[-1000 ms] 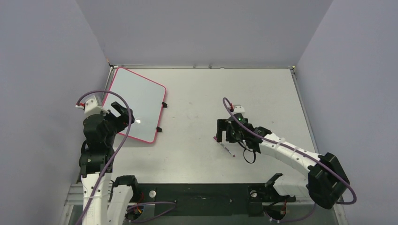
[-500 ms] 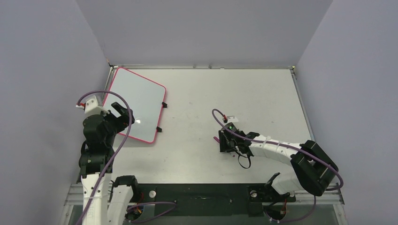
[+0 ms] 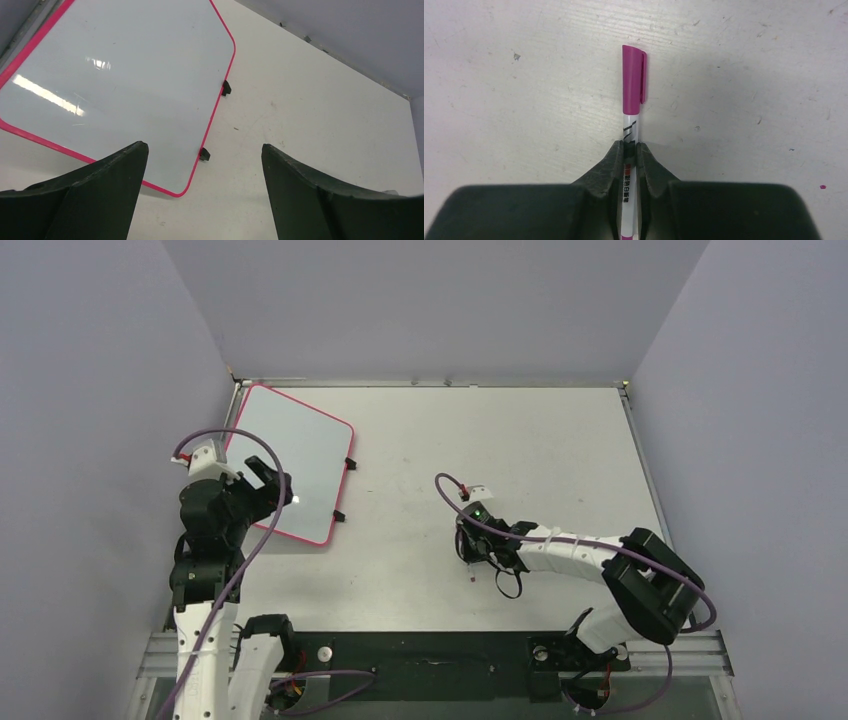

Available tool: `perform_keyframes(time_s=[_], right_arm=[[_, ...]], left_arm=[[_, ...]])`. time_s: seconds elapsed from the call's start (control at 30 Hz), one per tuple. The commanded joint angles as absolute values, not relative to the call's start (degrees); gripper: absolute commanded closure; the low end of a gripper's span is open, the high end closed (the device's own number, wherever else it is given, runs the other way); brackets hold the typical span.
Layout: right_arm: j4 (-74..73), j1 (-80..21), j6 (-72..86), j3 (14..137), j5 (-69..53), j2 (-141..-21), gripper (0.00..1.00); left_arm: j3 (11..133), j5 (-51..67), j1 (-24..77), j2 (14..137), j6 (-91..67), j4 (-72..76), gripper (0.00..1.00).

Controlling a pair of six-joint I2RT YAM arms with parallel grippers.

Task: Write a sentence on the whiteboard
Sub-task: Pick up the whiteboard marker from the center of the board.

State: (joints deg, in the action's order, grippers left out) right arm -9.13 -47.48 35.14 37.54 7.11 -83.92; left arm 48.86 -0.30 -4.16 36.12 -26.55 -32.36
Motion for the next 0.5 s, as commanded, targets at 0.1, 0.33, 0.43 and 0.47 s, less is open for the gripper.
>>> perform_keyframes(time_s=[0.1,0.33,0.43,0.47], right_arm=[[-11.19,-48.53,31.76,40.96,-0.21,-76.0,1.0],[-9.39,-48.43,27.72,44.93,-10.86,-66.14,1.0],[-8.1,-48.3,26.68,45.64,-15.9,-62.62,1.0],[-7.5,-48.33,26.52,45.84,-17.25,-61.21,1.0]], left_arm=[[49.2,17.19,-2.12,39.69,-26.55,-25.83,0.18],[51.84,30.95,6.91,42.86,-29.12,-20.66,0.18],[53.19,32.85,10.8,44.11,-30.74,-19.94,0.17],[53.35,33.35,11.38,44.69,-31.28,-19.53,0.18]])
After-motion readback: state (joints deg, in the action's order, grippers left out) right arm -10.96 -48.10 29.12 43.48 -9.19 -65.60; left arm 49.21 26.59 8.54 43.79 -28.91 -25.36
